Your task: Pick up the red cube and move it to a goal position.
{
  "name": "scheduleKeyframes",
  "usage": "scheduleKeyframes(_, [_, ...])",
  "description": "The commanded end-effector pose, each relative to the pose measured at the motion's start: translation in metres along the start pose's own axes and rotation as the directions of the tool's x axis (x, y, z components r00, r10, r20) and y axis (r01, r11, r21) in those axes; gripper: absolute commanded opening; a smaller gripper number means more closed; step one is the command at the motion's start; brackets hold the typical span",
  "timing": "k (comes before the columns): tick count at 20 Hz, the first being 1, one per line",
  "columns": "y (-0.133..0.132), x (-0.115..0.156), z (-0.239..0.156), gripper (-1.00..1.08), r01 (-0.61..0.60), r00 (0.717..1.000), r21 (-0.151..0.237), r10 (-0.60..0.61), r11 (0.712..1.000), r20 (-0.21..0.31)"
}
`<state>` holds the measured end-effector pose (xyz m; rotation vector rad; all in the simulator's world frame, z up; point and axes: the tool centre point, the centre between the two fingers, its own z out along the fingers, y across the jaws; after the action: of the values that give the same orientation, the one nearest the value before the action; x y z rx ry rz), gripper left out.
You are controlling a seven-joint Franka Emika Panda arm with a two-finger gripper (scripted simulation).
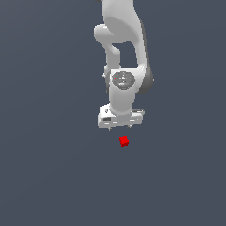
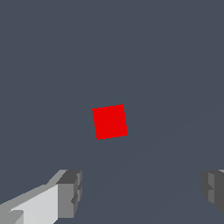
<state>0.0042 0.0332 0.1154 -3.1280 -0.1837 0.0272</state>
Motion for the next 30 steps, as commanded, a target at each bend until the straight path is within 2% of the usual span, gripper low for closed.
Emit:
scheduleKeyframes(1, [-0.004, 0.006, 0.019, 1.0, 0.029, 1.0, -0.001, -0.029, 1.0, -0.003])
scheduleKeyframes(7, [-0.014, 0.021, 0.063, 1.0, 0.098, 0.995, -0.006, -0.098, 0.995, -0.01])
scheduleKeyframes(13, [-0.021, 0.031, 0.089, 1.0, 0.139, 0.99, -0.01, -0.139, 0.99, -0.014])
scheduleKeyframes(25, [-0.022, 0.034, 0.095, 1.0, 0.149, 0.989, -0.012, -0.149, 0.989, -0.015])
scheduleKeyframes(26, [-0.022, 0.034, 0.095, -1.0, 0.149, 0.989, -0.012, -0.149, 0.989, -0.015])
scheduleKeyframes(30, [-0.022, 0.034, 0.095, -1.0, 0.149, 0.989, -0.012, -0.149, 0.989, -0.015])
